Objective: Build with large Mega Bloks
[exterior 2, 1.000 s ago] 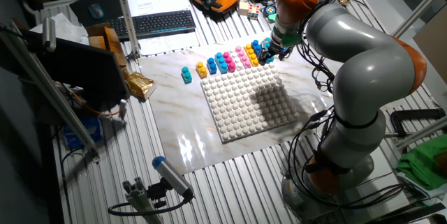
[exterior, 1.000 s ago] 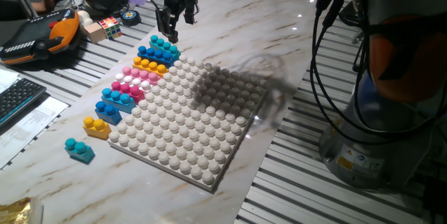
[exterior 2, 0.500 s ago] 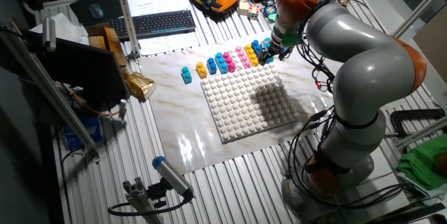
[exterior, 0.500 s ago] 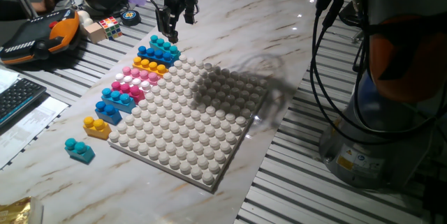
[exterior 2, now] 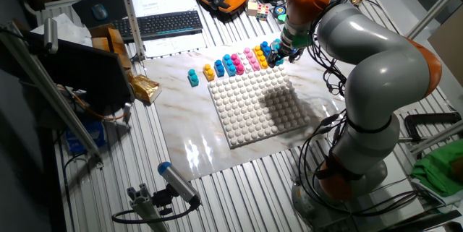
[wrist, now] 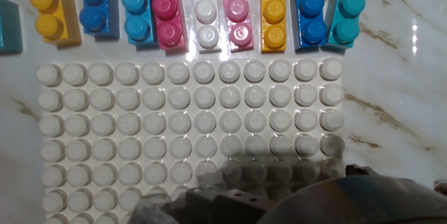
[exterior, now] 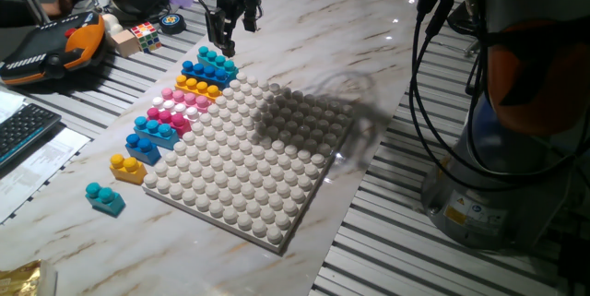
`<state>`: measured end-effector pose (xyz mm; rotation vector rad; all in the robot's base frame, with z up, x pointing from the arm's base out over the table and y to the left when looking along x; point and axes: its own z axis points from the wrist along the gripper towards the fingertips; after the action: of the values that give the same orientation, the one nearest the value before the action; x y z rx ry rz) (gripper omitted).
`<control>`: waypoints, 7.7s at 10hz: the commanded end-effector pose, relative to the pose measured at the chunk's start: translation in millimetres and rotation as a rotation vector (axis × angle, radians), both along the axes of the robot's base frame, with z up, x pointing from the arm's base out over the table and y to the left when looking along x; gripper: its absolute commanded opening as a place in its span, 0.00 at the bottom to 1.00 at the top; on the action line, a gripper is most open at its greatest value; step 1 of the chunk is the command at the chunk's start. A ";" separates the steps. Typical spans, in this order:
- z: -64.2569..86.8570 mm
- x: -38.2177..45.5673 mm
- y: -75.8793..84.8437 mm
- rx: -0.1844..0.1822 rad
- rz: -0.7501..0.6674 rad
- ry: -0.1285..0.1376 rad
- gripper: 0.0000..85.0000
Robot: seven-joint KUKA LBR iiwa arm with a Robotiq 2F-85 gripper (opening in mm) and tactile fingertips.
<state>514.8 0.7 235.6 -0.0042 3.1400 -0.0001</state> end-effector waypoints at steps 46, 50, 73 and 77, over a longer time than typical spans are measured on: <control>-19.4 96.6 -40.6 -0.074 0.053 0.044 0.01; -18.9 101.6 -42.0 -0.093 0.003 0.061 0.01; -106.7 179.3 -106.5 -0.110 -0.184 -0.071 0.59; -129.5 179.3 -112.6 -0.118 -0.169 -0.069 0.62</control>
<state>694.1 -112.1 105.4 0.2528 3.0543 -0.1813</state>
